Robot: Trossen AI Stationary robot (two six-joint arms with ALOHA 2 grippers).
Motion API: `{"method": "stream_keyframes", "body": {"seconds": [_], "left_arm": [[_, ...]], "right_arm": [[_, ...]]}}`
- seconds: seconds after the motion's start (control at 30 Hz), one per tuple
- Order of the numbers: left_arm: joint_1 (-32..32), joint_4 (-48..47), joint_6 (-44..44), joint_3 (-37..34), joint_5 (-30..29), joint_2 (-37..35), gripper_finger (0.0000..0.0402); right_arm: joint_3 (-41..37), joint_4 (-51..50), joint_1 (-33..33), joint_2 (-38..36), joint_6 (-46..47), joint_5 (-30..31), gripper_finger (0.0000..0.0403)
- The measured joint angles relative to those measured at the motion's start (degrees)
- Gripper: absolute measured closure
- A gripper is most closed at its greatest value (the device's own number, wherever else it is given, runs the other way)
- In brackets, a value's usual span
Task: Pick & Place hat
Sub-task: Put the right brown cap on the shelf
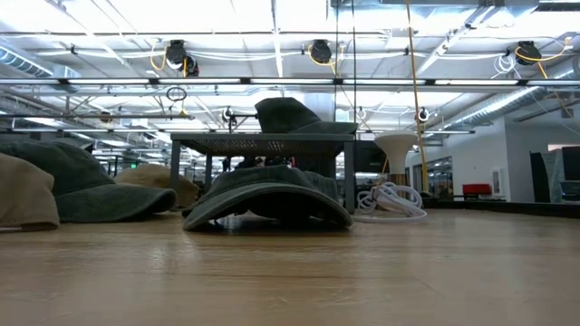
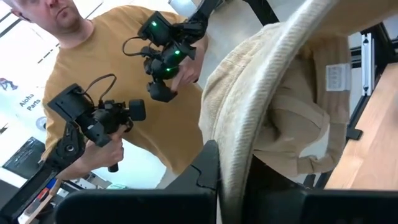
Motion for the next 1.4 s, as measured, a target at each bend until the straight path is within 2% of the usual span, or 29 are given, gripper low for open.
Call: {"method": "stream_keyframes", "body": {"seconds": [0.1,0.17,0.4,0.57,0.7,0.83,1.07,1.2,1.4], "left_arm": [[-0.2,0.0,-1.7,0.0,1.9,0.0,0.0198],[-0.2,0.0,-2.7,0.0,2.2,0.0,0.0217],[-0.2,-0.4,-10.4,0.0,1.6,0.0,0.0323],[-0.2,-2.8,-12.4,0.0,2.0,0.0,0.0385],[-0.2,-2.9,-12.5,0.0,2.2,-0.1,0.0388],[0.3,-2.6,-11.6,0.0,2.4,-0.2,0.0392],[3.0,-4.6,-5.2,-0.1,-4.7,-4.8,0.0392],[4.3,-7.4,0.0,0.0,-9.4,-9.0,0.0392],[4.3,-8.4,8.5,-0.1,-21.0,-15.0,0.0392]], "right_arm": [[0.0,0.0,-0.2,0.0,-0.1,-0.1,0.0398],[0.0,0.0,-0.3,0.0,0.1,-0.3,0.0398],[0.0,0.1,-0.5,0.0,1.0,0.1,0.0397],[0.0,-0.6,-0.5,0.0,0.9,1.5,0.0397],[0.0,-0.5,-0.6,-0.1,1.0,2.3,0.0387],[0.0,0.0,-0.7,-0.4,4.6,7.3,0.0354],[0.0,0.6,-3.1,-4.6,5.5,16.2,0.0280],[0.1,-2.5,-3.5,-8.2,2.8,24.9,0.0258],[0.1,-1.1,-3.4,-12.4,-1.2,42.1,0.0251]]}}
